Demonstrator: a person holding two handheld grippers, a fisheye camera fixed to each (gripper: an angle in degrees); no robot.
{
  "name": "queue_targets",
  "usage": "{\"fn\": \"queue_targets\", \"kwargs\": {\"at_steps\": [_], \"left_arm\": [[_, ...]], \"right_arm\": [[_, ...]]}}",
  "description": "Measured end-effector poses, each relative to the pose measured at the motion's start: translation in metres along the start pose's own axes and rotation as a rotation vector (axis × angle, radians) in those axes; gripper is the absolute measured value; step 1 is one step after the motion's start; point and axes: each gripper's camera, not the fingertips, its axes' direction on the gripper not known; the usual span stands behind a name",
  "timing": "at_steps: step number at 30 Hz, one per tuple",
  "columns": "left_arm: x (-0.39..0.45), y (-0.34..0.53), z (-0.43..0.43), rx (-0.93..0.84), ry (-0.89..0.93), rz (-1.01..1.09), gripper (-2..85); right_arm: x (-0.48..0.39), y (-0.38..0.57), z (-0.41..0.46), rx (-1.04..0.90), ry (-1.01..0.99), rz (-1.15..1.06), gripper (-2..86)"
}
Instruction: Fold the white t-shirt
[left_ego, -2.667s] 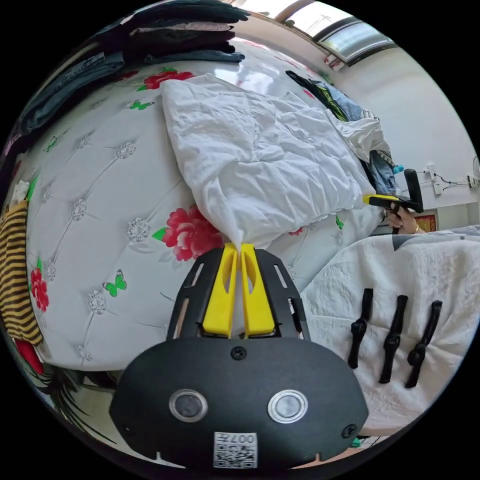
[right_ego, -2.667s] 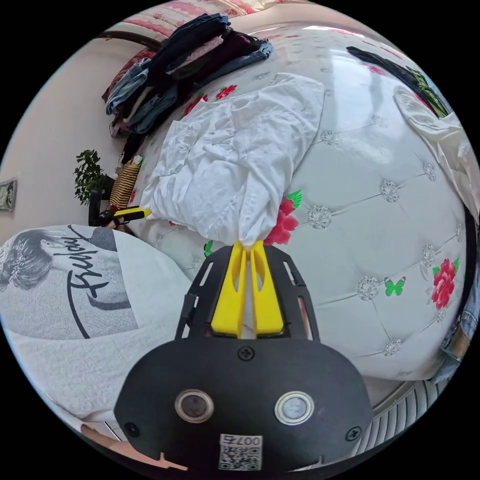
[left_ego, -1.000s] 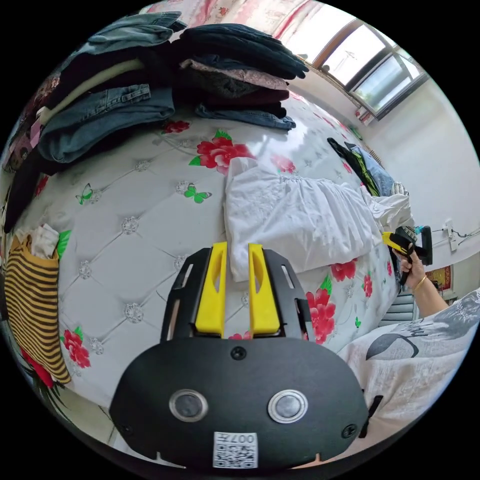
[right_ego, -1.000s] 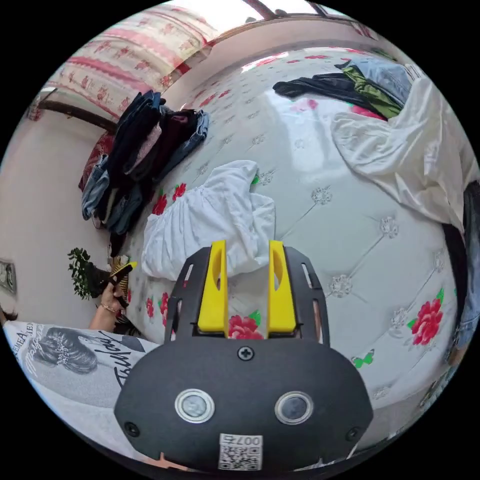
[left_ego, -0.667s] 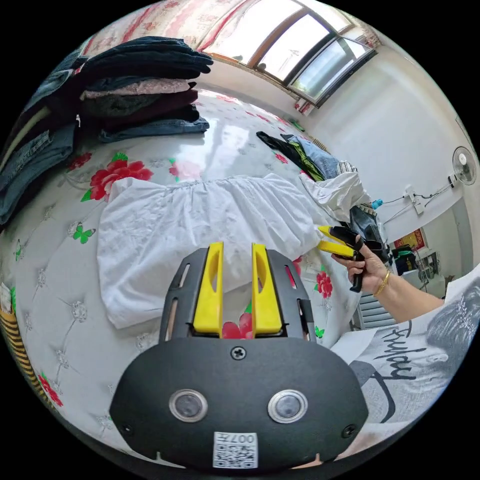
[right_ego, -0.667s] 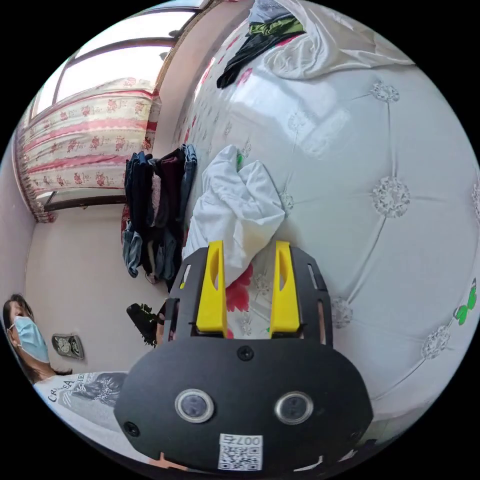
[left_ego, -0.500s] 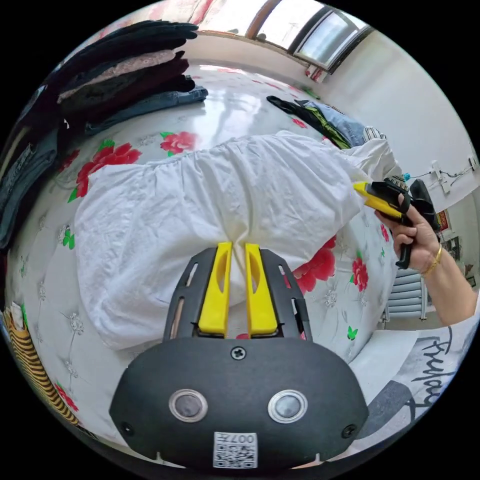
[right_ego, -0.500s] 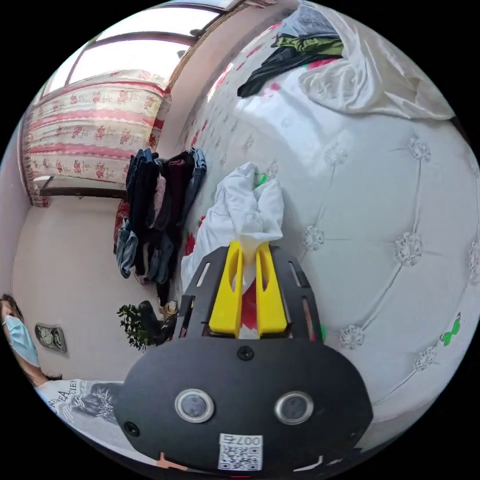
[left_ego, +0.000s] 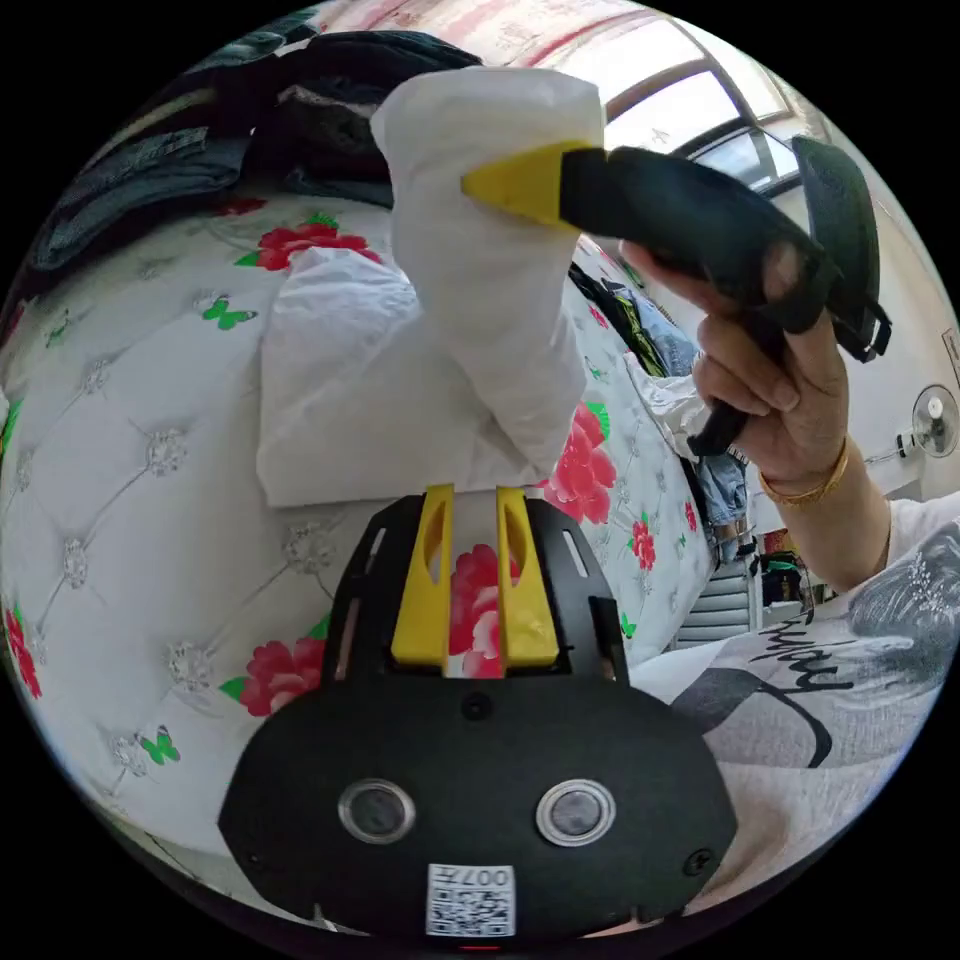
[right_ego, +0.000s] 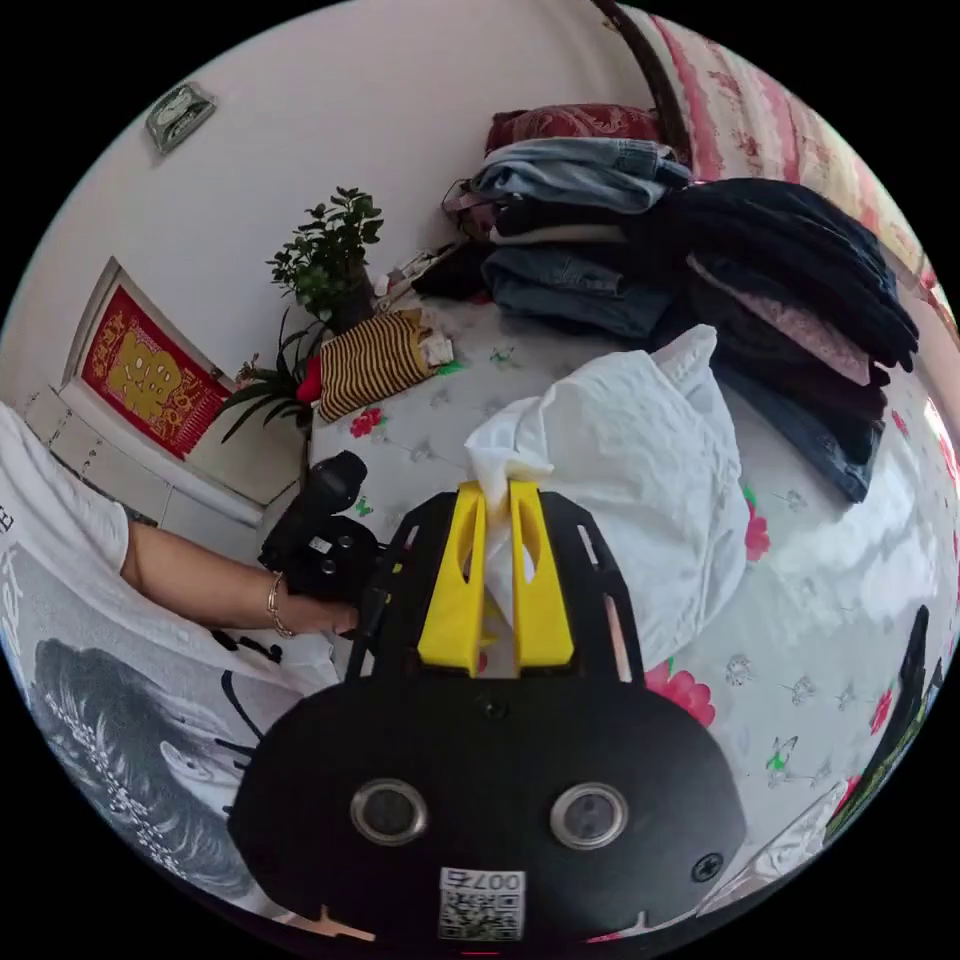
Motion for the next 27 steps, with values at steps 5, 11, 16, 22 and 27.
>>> {"fn": "queue_targets", "kwargs": {"at_steps": [5, 11, 16, 22, 27], "left_arm": [[-0.075, 0.04, -0.038, 0.056, 0.092, -0.244, 9.8], [-0.111, 0.03, -0.051, 0.152, 0.302, -0.298, 17.4], [-0.13, 0.006, -0.048, 0.169, 0.407, -0.332, 18.5], [-0.165, -0.011, -0.048, 0.12, 0.405, -0.473, 2.1], [-0.186, -0.025, -0.119, 0.316, 0.478, -0.438, -0.6]], "right_arm": [[0.024, 0.006, 0.112, -0.301, -0.092, 0.102, 4.7], [0.06, 0.024, 0.013, 0.044, -0.185, 0.209, 5.7], [0.155, 0.11, -0.029, 0.174, -0.13, 0.674, 7.4], [0.195, 0.164, 0.023, 0.175, -0.393, 0.931, 6.6], [0.194, 0.144, 0.037, 0.283, -0.576, 0.919, 2.5]]}}
